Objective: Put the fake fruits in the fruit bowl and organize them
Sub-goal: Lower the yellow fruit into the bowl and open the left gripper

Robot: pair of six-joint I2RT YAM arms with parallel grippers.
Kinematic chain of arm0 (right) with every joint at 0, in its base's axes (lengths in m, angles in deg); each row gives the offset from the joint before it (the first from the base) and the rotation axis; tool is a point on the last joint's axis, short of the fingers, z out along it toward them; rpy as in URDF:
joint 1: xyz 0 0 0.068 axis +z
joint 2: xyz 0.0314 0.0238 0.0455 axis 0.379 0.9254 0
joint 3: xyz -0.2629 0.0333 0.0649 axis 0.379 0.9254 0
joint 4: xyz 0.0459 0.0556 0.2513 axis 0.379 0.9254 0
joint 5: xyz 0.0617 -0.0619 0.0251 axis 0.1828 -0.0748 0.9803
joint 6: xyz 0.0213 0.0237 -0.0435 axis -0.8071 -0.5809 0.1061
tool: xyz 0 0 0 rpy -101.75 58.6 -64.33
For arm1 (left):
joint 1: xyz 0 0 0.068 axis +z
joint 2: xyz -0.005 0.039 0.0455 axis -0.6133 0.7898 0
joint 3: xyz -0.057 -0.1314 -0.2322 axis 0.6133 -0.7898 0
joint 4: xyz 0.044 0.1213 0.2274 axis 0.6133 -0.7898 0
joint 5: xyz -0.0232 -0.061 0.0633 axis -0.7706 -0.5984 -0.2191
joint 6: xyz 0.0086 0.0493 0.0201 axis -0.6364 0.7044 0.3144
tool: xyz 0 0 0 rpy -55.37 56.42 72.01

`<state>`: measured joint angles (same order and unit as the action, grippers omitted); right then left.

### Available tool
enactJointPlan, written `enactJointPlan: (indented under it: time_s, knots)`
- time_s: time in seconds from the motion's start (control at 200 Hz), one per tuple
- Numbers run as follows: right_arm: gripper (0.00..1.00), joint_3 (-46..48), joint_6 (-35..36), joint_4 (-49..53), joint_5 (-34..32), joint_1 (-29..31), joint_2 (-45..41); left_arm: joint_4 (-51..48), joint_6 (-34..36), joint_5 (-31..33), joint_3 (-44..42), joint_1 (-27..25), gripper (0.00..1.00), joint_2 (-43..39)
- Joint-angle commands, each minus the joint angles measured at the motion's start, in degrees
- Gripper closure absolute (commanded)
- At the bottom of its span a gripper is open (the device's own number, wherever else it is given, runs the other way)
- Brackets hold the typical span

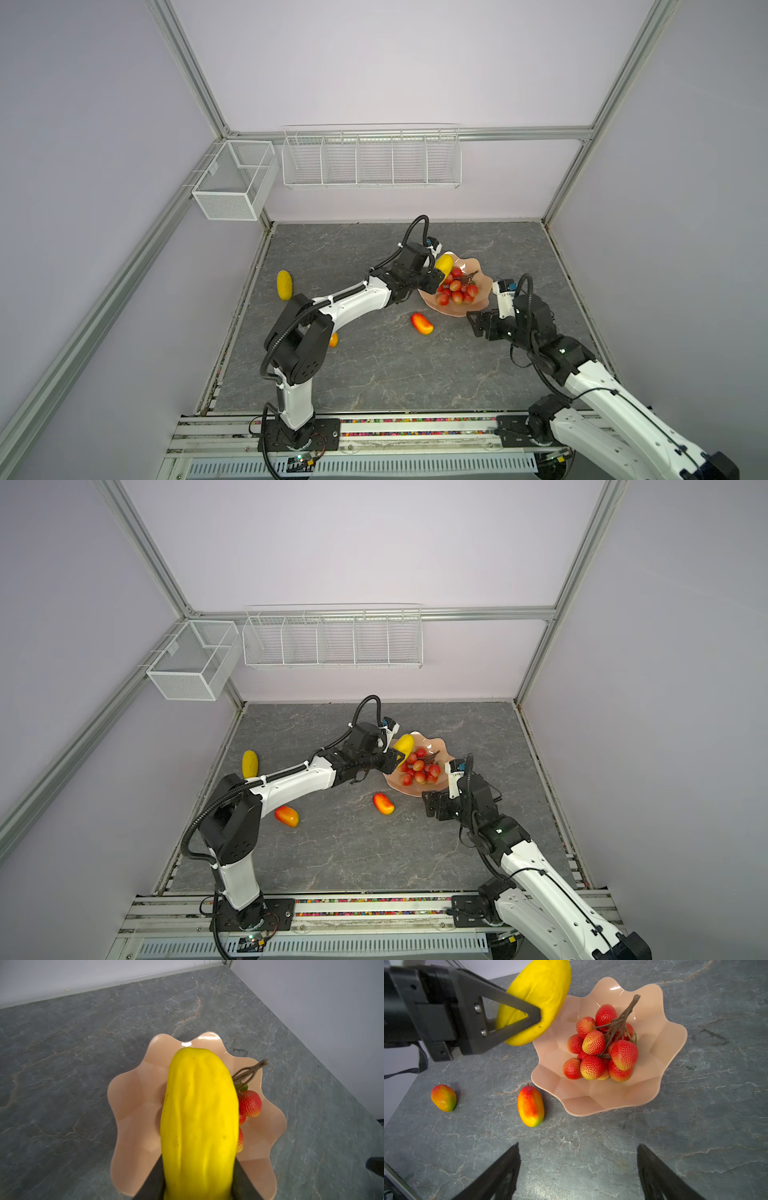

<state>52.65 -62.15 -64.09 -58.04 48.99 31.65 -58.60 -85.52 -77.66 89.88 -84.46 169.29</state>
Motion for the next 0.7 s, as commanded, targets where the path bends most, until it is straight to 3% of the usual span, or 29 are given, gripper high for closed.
enactJointPlan:
  time_s: [0.0, 0.395, 0.695]
  knots:
    - [0.11, 0.86, -1.21, 0.83, 1.02, -0.42, -0.98, -2.26, 1.6, 1.69, 3.21, 0.06, 0.64, 3.94]
    - [0.11, 0.94, -0.63, -0.04, 1.16, -1.03, 0.49, -7.27, 1.78, 8.29, 10.98, 0.01, 0.6, 11.43]
    - [0.11, 0.51, -0.32, -0.79, 1.69, -1.08, 1.28, -6.6, 1.34, 9.62, 10.55, -0.03, 0.42, 10.31]
